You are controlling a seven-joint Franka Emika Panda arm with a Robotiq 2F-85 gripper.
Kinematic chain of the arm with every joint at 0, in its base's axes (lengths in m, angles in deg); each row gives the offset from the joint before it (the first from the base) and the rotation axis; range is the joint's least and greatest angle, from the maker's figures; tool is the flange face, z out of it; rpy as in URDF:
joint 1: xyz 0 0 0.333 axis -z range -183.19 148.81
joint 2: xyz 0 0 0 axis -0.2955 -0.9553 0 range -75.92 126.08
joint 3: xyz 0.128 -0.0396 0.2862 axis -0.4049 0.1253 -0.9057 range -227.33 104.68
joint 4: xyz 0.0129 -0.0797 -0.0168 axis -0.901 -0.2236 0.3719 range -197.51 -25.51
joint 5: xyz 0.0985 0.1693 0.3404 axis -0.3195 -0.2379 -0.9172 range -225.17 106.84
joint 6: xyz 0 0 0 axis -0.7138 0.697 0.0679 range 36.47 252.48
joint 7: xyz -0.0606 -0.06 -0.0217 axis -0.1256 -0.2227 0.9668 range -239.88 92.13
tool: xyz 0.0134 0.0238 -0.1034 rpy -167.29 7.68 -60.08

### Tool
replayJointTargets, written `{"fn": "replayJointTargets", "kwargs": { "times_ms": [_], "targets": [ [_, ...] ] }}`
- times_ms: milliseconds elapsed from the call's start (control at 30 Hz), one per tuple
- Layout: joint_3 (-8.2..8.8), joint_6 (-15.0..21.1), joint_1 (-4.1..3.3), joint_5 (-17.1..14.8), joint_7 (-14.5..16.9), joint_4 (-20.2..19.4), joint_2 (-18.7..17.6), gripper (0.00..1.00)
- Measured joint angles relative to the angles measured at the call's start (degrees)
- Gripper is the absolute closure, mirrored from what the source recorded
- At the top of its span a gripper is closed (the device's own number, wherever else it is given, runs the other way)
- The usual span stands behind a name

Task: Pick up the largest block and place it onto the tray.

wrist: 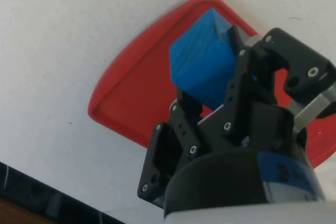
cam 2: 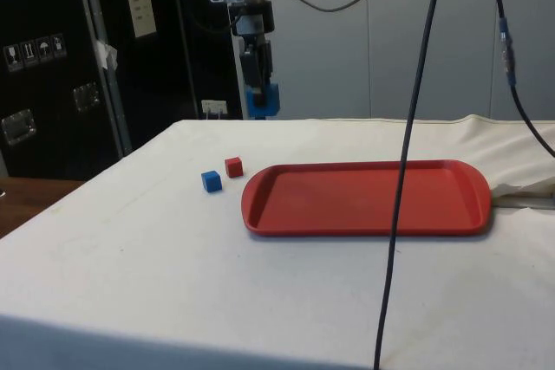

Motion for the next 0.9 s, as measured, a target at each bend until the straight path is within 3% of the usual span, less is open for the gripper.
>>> {"fn": "replayJointTargets", "kwargs": {
  "times_ms": [900],
  "targets": [
    [-2.69, 6.82, 0.0, 0.0, -0.06, -4.35, 6.19, 1.0]
  ]
}}
